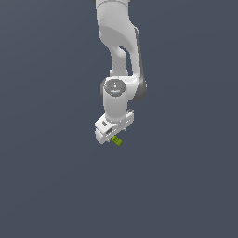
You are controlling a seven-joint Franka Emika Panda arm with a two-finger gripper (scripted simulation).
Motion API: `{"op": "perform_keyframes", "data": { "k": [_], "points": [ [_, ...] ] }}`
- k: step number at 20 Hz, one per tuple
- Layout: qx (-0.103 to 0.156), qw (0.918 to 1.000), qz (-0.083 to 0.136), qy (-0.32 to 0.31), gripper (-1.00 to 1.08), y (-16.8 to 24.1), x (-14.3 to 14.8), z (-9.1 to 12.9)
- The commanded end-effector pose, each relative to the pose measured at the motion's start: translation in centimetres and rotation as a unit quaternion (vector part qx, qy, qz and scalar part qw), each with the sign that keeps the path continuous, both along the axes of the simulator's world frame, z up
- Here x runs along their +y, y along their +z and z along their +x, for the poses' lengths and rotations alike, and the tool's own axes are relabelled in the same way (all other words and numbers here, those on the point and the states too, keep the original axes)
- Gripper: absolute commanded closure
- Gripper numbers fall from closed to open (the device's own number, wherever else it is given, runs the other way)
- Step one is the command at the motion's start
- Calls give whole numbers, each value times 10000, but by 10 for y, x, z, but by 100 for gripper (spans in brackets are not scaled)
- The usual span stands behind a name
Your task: Pick up the object and move it to a goal position.
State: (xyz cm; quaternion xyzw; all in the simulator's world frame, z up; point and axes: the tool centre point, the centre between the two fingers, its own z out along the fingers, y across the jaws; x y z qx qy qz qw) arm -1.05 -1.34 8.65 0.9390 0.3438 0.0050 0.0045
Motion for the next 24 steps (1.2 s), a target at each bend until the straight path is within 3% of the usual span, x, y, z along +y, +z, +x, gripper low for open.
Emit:
{"op": "perform_keyframes", "data": {
  "k": [1, 10, 24],
  "points": [
    [19, 9996, 3, 269, -92, -7, -1, -2],
    [60, 9968, 18, 801, -92, -22, -3, -8],
    [65, 9964, 19, 848, -92, -50, -3, -9]
  ]
}}
